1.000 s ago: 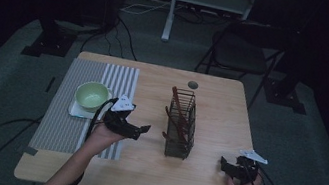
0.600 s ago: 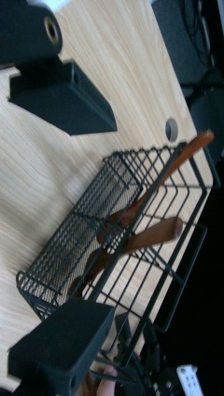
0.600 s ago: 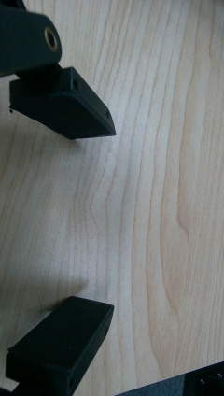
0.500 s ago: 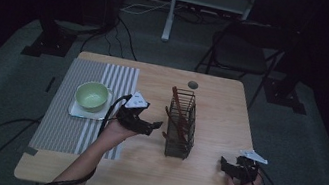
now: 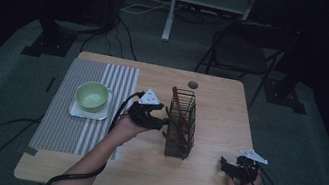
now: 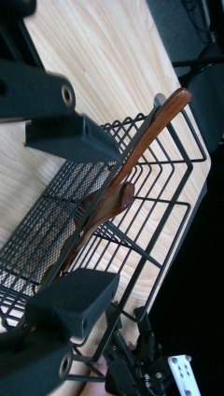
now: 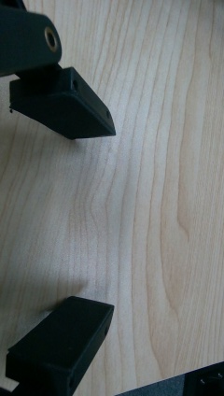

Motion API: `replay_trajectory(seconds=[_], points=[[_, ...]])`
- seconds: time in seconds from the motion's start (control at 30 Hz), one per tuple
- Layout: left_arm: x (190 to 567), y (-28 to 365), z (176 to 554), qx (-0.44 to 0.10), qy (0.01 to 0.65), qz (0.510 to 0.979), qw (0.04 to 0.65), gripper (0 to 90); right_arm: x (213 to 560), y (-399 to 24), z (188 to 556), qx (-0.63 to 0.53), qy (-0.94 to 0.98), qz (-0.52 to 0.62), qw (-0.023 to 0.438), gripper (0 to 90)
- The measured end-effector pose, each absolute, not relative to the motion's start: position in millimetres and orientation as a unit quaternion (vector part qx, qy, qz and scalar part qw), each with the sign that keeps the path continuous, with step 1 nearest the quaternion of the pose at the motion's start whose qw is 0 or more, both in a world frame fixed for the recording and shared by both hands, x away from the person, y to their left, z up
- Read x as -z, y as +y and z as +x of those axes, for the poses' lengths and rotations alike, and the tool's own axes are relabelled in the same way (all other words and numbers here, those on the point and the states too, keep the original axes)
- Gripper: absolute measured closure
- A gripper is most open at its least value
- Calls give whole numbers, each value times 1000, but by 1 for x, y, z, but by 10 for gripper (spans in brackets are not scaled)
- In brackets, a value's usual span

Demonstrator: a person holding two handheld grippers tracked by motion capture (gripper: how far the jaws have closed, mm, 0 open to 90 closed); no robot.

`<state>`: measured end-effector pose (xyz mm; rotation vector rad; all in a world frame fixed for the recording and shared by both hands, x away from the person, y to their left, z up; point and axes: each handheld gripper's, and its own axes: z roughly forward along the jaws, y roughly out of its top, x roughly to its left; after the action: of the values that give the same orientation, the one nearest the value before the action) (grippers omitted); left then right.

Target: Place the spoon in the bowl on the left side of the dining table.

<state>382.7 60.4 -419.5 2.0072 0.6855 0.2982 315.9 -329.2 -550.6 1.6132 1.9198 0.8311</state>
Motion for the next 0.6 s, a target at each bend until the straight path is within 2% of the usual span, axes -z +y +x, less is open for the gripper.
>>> replay_trajectory(seconds=[0.03, 0.13, 0.27, 0.3, 0.33, 0.4, 0.43, 0.47, 0.6], points=[[420, 60, 383, -123, 280, 822, 480, 426, 551, -329, 316, -305, 704, 592, 247, 124], [423, 58, 386, -125, 285, 822, 477, 477, 551, -329, 316, -305, 704, 592, 247, 125], [424, 56, 388, -125, 288, 823, 474, 490, 551, -329, 315, -305, 704, 592, 246, 125], [425, 56, 390, -121, 288, 820, 480, 527, 551, -329, 315, -305, 705, 591, 246, 125], [425, 56, 390, -121, 288, 820, 480, 527, 551, -329, 315, -305, 705, 591, 246, 125], [426, 53, 390, -119, 281, 823, 479, 588, 551, -329, 315, -305, 705, 591, 246, 125], [426, 53, 390, -114, 277, 824, 481, 592, 551, -329, 315, -305, 705, 591, 246, 125], [427, 52, 389, -114, 273, 825, 482, 643, 551, -329, 315, -305, 705, 591, 246, 125], [427, 53, 387, -113, 271, 822, 488, 715, 551, -329, 315, -305, 704, 592, 246, 125]])
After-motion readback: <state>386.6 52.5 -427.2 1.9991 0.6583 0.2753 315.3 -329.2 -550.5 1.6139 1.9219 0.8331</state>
